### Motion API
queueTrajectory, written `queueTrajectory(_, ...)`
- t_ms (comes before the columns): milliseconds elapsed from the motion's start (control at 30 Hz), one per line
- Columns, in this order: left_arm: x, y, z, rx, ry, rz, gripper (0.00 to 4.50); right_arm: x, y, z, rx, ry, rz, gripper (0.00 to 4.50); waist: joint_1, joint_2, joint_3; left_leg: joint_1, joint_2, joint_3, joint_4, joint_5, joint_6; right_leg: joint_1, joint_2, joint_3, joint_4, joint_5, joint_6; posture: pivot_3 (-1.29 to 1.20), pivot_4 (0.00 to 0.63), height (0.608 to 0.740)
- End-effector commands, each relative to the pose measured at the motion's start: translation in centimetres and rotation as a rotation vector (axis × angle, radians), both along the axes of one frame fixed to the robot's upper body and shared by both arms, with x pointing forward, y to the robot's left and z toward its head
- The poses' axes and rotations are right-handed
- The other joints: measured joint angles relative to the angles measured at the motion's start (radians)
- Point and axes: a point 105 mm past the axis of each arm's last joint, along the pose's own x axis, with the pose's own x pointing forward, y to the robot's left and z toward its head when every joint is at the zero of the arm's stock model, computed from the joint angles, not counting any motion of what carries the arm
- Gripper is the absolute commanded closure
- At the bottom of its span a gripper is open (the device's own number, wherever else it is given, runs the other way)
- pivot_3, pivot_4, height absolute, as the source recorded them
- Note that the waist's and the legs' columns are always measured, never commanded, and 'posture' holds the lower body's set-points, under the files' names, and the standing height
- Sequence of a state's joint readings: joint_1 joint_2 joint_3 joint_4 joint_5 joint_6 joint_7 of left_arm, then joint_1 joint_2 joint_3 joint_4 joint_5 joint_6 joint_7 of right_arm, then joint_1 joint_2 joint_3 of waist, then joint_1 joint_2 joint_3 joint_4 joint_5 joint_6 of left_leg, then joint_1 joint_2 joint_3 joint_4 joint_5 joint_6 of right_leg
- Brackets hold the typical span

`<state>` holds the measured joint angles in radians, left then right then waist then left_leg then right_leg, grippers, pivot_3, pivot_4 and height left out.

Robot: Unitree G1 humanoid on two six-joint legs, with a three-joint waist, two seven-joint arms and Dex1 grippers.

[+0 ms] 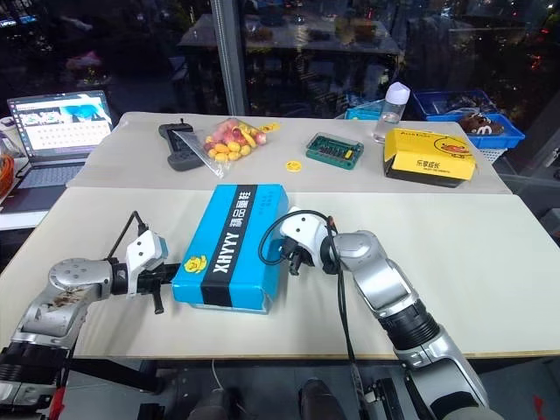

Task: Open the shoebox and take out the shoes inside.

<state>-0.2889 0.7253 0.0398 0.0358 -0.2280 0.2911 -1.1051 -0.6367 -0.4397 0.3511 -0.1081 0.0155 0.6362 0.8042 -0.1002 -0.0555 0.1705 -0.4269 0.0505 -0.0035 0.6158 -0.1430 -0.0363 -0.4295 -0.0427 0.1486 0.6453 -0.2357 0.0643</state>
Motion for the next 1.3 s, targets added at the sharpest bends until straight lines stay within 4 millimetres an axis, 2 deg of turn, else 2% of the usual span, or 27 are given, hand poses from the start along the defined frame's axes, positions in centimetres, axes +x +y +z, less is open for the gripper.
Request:
queueTrajectory(33, 0.5, -0.8, 1.5, -0.066, -0.055, 0.001, 4.5, 0.4, -0.6, 1.6, 0.01, -0.055, 0.002, 3.4, 0.003, 0.0, 0.0, 0.0, 0.0, 0.0, 0.0, 0.0, 0.0, 0.0, 0.0, 0.0, 0.0, 0.0, 0.001, 0.0, 0.15, 0.723)
queueTrajectory(233, 0.7, 2.0, 1.8, -0.132, -0.057, 0.13, 4.5, 1.2, -3.9, 1.4, -0.027, -0.05, -0.076, 3.4, 0.005, 0.0, 0.0, 0.0, 0.0, 0.0, 0.0, 0.0, 0.0, 0.0, 0.0, -0.001, 0.0, 0.001, 0.002, 0.0, 0.15, 0.723)
queueTrajectory(367, -0.7, 3.5, 1.7, -0.133, -0.039, 0.169, 4.5, 1.0, -5.2, 0.7, -0.04, -0.023, -0.097, 3.4, 0.0, 0.0, 0.0, 0.0, 0.001, 0.0, -0.001, 0.0, 0.0, 0.0, 0.0, -0.001, -0.001, 0.001, 0.002, 0.0, 0.15, 0.723)
queueTrajectory(433, -1.7, 3.8, 3.0, -0.169, -0.041, 0.163, 4.5, 0.7, -5.5, 0.5, -0.035, -0.003, -0.09, 3.4, 0.0, 0.0, 0.0, 0.001, 0.001, 0.0, -0.004, 0.0, 0.0, -0.001, 0.0, -0.001, -0.001, 0.001, 0.002, 0.0, 0.15, 0.723)
queueTrajectory(567, -5.0, 3.6, 6.1, -0.259, -0.01, 0.101, 4.5, -0.5, -5.2, 0.8, 0.019, 0.06, -0.03, 3.4, 0.003, -0.001, 0.001, -0.005, 0.001, 0.0, -0.003, 0.0, 0.0, -0.008, 0.0, -0.002, 0.001, 0.001, 0.002, 0.0, 0.15, 0.723)
queueTrajectory(733, -9.5, 2.5, 7.4, -0.28, 0.077, 0.041, 4.5, -1.5, -4.0, 0.7, 0.058, 0.121, 0.048, 3.4, 0.0, 0.0, 0.001, -0.006, 0.002, 0.0, -0.003, 0.0, 0.0, -0.008, -0.001, -0.002, 0.0, 0.0, 0.001, 0.0, 0.15, 0.723)
queueTrajectory(800, -10.5, 1.9, 7.9, -0.297, 0.077, 0.044, 4.5, -1.6, -3.4, 0.6, 0.074, 0.135, 0.068, 3.4, 0.001, -0.001, 0.001, -0.006, 0.002, 0.0, -0.003, 0.0, 0.0, -0.008, -0.001, -0.003, 0.0, -0.002, -0.004, 0.0, 0.15, 0.723)
queueTrajectory(900, -11.3, 1.2, 8.2, -0.321, 0.071, 0.057, 4.5, -1.5, -3.0, 0.5, 0.079, 0.14, 0.081, 3.4, 0.004, 0.0, 0.001, -0.005, 0.002, 0.0, -0.003, 0.0, 0.0, -0.008, -0.001, -0.004, 0.001, -0.003, -0.005, 0.0, 0.15, 0.723)
queueTrajectory(1100, -12.4, -0.2, 7.3, -0.376, 0.075, 0.107, 4.5, -1.2, -2.3, 0.5, 0.085, 0.134, 0.102, 3.4, 0.002, 0.0, 0.002, -0.004, 0.002, 0.0, 0.0, -0.001, -0.001, -0.006, -0.002, -0.003, 0.0, -0.002, -0.006, 0.0, 0.15, 0.723)
queueTrajectory(1200, -12.5, -0.5, 7.4, -0.394, 0.071, 0.122, 4.5, -1.3, -2.4, 0.5, 0.085, 0.136, 0.109, 4.05, 0.002, 0.0, 0.002, -0.004, 0.002, 0.0, 0.0, -0.001, -0.001, -0.007, -0.001, -0.003, 0.0, -0.002, -0.007, 0.0, 0.15, 0.723)
queueTrajectory(1233, -12.6, -0.5, 7.4, -0.396, 0.072, 0.124, 4.5, -1.3, -2.4, 0.4, 0.085, 0.136, 0.11, 4.42, 0.002, 0.0, 0.002, -0.004, 0.002, 0.0, 0.0, -0.001, -0.001, -0.007, -0.001, -0.003, 0.0, -0.002, -0.007, 0.0, 0.15, 0.723)
queueTrajectory(1300, -12.7, -0.5, 7.2, -0.388, 0.076, 0.13, 4.5, -1.5, -2.4, 0.2, 0.073, 0.14, 0.122, 4.47, 0.002, 0.0, 0.002, -0.004, 0.002, 0.0, 0.0, -0.001, -0.001, -0.007, -0.001, -0.003, 0.0, -0.002, -0.007, 0.0, 0.15, 0.723)
